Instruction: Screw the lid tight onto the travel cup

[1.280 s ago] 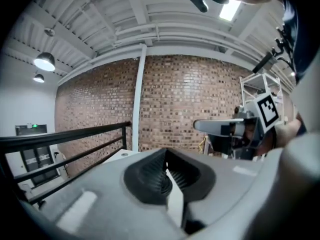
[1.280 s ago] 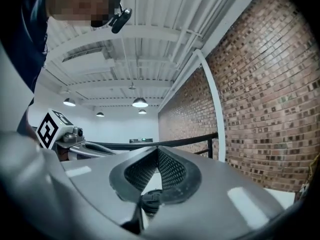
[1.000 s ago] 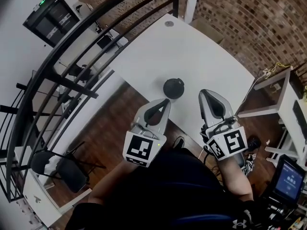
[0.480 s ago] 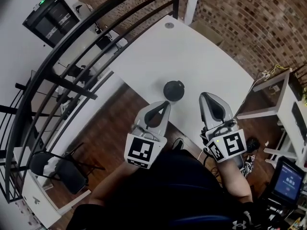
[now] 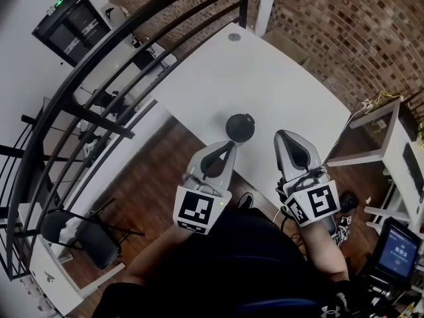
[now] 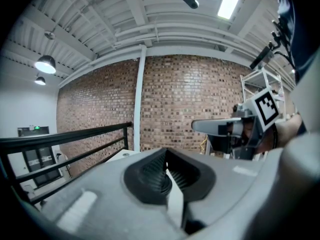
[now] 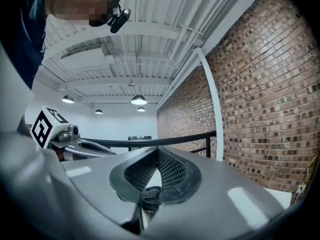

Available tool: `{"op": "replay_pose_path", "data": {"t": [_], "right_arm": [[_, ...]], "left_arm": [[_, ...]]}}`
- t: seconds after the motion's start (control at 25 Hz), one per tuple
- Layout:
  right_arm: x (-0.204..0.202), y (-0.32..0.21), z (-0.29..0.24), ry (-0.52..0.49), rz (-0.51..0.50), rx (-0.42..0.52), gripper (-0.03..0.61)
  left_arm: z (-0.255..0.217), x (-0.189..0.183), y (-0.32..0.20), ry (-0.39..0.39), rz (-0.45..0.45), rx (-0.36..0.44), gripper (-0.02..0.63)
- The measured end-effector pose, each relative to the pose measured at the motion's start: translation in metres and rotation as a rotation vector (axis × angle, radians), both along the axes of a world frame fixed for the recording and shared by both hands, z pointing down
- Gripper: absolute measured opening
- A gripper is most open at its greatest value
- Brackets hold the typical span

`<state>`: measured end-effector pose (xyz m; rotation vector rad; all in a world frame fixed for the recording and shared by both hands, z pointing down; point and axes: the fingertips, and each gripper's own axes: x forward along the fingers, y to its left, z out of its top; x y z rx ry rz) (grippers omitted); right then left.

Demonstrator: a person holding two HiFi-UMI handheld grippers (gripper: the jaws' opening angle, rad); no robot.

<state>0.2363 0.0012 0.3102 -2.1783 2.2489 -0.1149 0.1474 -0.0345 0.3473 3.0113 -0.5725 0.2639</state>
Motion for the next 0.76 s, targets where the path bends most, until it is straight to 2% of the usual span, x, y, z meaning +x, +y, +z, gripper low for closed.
{"op": "replay_pose_path", "data": {"t": [0.76], "right_arm": [[0.0022, 0.004, 0.0016, -0.001, 0.007, -0.001, 0.011]], "left_arm": [[0.0031, 0.0019, 0.0029, -0.003, 0.001, 0.0, 0.006]]}}
